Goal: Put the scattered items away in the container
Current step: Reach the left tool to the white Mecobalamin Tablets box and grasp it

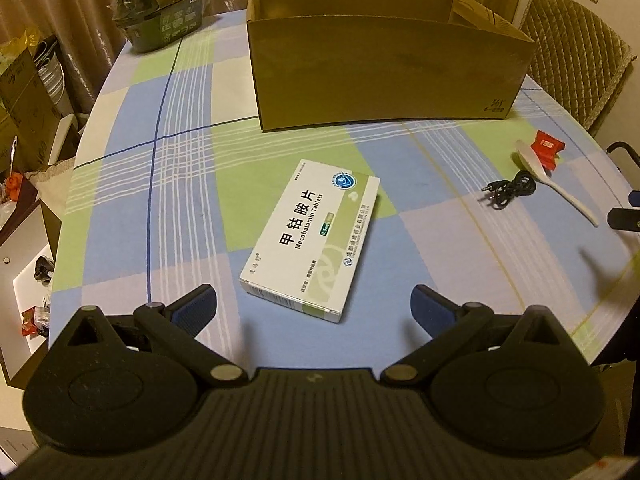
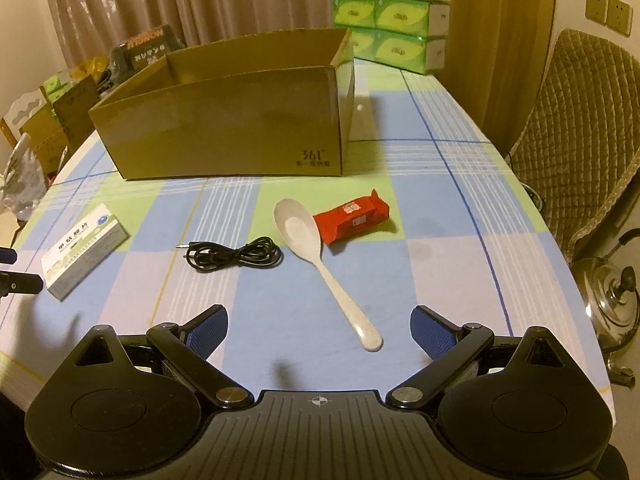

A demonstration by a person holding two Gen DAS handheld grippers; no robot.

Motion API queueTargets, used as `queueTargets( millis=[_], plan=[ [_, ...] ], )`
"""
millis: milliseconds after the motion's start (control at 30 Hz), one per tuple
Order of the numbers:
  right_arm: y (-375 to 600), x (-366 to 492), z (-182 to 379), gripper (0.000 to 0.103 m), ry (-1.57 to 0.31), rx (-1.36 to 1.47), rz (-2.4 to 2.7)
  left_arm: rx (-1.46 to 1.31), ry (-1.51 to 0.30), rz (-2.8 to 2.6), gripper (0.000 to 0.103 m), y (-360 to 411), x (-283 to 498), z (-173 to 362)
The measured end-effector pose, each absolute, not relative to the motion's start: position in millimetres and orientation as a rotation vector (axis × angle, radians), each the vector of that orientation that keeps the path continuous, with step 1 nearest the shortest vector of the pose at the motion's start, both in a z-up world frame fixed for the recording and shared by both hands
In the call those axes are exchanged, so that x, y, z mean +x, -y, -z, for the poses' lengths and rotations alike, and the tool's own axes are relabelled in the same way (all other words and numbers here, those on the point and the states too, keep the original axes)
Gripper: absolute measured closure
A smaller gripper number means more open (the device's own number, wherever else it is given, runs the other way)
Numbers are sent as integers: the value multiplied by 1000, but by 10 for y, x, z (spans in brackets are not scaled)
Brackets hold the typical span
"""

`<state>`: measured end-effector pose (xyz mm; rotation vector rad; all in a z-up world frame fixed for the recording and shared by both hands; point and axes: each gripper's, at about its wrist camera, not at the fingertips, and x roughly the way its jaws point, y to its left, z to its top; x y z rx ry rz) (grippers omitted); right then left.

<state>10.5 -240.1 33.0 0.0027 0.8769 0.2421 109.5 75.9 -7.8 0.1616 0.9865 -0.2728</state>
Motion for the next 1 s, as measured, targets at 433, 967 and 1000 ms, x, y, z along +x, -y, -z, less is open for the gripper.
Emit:
queueTargets(
  millis=[433, 967, 1000],
  plan=[
    [2345, 186, -274, 8, -893, -8, -253, 232, -996, 336, 2, -708, 1289, 153],
    [2333, 365, -168, 8, -932, -15, -275, 320, -1055, 415, 25, -586, 1748, 328],
    [2330, 378, -159, 8, -933, -17, -275, 322, -1056, 418, 25, -581, 1765, 335]
  ],
)
